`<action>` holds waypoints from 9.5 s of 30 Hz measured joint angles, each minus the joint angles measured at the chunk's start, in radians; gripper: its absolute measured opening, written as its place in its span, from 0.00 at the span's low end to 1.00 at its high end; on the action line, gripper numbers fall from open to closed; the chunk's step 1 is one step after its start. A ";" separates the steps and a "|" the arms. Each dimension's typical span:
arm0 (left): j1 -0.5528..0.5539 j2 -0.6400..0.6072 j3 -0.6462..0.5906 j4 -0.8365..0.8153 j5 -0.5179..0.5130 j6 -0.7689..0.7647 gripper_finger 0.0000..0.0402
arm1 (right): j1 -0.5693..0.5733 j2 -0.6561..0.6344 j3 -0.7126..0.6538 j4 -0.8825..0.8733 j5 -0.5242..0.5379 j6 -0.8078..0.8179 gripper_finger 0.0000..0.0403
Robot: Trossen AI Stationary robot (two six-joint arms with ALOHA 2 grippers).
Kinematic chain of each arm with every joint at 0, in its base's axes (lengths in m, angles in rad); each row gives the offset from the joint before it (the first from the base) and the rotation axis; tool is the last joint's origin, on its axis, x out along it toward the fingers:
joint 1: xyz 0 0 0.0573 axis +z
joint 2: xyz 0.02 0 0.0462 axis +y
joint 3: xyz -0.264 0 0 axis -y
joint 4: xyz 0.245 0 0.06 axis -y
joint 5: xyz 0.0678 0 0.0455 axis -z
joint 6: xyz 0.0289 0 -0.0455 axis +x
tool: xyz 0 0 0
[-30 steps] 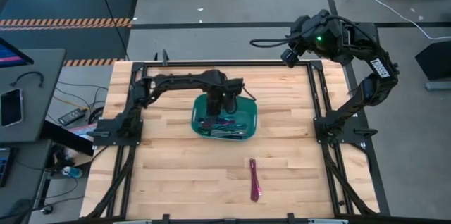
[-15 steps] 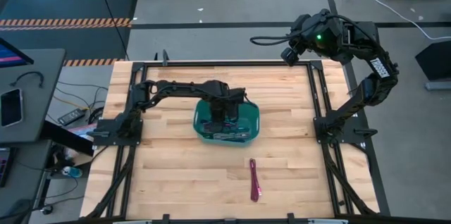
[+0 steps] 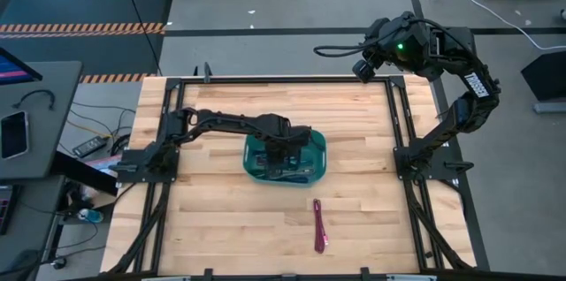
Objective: Pick and place USB-C Cables
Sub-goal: Put the light blue charger cable into the green bin, then put the pink charger cable into the green bin
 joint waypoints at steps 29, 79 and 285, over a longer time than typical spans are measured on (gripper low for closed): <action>-0.011 -0.005 -0.001 0.035 0.001 -0.181 0.39 | 0.000 0.000 0.000 -0.022 -0.008 -0.019 0.32; -0.271 -0.516 0.505 -0.332 -0.728 -0.661 0.50 | 0.531 -0.114 -0.919 -0.049 -0.784 0.809 0.32; -0.273 -0.507 0.505 -0.389 -0.750 -0.444 0.50 | 0.453 0.143 -0.624 0.423 -0.583 0.458 0.04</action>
